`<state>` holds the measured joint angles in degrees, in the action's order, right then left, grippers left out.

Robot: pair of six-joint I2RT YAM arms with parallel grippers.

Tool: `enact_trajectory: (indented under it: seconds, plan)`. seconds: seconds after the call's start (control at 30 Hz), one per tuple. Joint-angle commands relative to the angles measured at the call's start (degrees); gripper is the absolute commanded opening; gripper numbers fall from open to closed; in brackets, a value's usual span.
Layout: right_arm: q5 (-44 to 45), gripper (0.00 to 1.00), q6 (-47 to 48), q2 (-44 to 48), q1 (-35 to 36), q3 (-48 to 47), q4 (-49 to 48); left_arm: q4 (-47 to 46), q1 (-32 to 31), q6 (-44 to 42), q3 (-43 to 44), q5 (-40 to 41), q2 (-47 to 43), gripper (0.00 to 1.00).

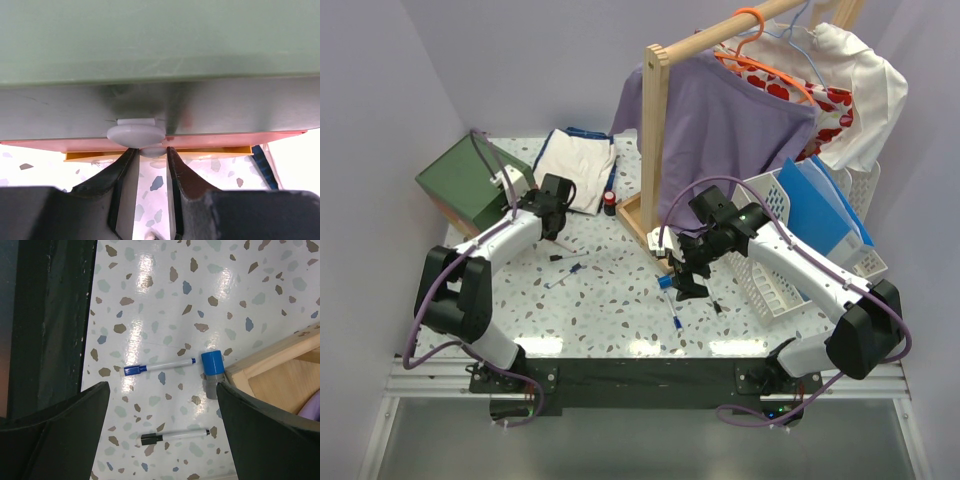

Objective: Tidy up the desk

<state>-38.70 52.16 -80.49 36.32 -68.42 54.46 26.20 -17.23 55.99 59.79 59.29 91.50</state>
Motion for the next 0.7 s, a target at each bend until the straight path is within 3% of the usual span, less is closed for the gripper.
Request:
enact_trajectory:
  seconds: [0.0,0.67]
  plan:
    - [-1.6,0.93,1.1,2.1,-0.2,0.0,0.3,1.3,0.2,4.8,-0.5,-0.3,-2.2,0.16]
    - [-1.8,0.93,1.1,2.4,-0.2,-0.1,0.5,15.1,-12.7,21.3,-4.8,-1.5,-7.1,0.15]
